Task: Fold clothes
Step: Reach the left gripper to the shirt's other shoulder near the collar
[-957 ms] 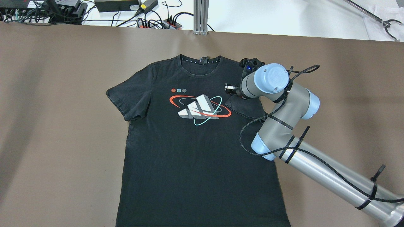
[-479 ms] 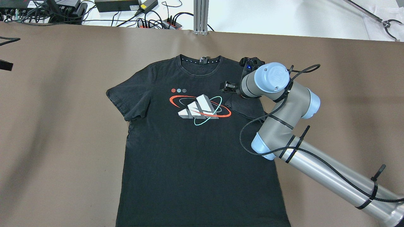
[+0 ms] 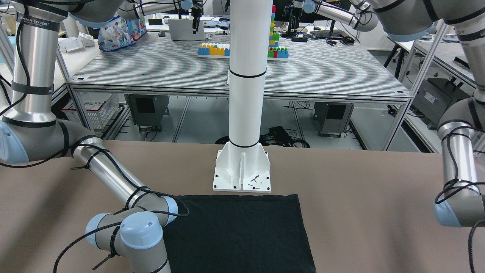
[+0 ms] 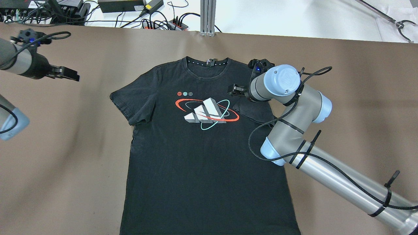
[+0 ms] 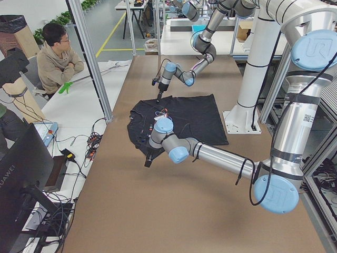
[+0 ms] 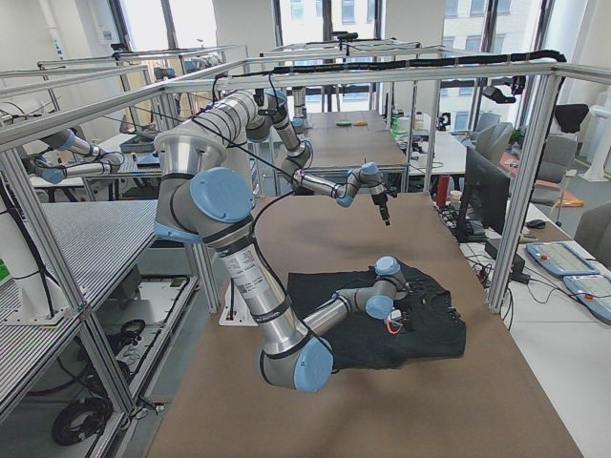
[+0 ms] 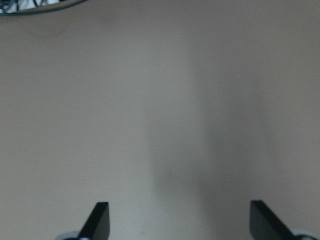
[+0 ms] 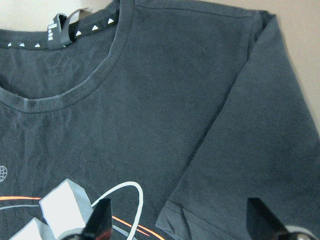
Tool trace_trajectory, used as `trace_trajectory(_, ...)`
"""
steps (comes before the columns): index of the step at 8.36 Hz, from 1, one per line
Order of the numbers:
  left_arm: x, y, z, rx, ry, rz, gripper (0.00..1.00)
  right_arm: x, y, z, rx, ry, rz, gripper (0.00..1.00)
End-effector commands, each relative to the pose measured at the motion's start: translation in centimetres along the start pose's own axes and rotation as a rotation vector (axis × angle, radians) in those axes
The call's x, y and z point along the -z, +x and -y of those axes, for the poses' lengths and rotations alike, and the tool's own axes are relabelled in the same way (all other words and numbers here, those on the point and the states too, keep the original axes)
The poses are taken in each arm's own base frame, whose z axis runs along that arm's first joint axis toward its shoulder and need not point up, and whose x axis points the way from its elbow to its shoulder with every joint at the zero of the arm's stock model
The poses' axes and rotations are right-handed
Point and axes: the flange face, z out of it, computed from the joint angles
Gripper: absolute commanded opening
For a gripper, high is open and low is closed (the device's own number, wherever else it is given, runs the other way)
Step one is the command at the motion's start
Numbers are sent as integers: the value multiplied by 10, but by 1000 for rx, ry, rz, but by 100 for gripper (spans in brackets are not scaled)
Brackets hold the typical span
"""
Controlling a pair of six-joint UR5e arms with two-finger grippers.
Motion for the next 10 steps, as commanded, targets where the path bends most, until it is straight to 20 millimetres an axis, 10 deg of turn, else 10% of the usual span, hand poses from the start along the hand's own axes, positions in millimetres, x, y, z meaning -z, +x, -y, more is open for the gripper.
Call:
trace_trajectory(1, -44, 80, -22, 24, -85, -70, 85, -3, 1, -2, 2, -3, -3, 95)
trace_trajectory(7, -130, 80, -7, 21, -137, -44, 62, -1, 3, -1, 1, 1, 1, 95)
trace_trajectory(10, -136, 75, -9, 22, -135, -46, 57, 0, 2, 0, 0, 1, 3, 95)
